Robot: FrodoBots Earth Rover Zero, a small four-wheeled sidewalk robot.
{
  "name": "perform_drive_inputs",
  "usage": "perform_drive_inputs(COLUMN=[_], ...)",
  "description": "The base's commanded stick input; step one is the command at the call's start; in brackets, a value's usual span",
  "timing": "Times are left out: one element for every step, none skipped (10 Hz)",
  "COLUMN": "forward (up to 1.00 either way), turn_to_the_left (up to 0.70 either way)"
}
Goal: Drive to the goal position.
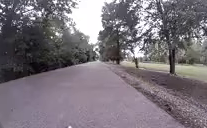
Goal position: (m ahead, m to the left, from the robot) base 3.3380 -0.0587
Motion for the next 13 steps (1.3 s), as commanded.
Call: perform_drive_inputs(forward=[0.06,0.06,0.06,0.06,0.06,0.06,0.06,0.06,0.06,0.06,0.06,0.06,0.06], turn_to_the_left=[0.01,0.01,0.01,0.01,0.01,0.01,0.01,0.01,0.01,0.01,0.01,0.01,0.01])
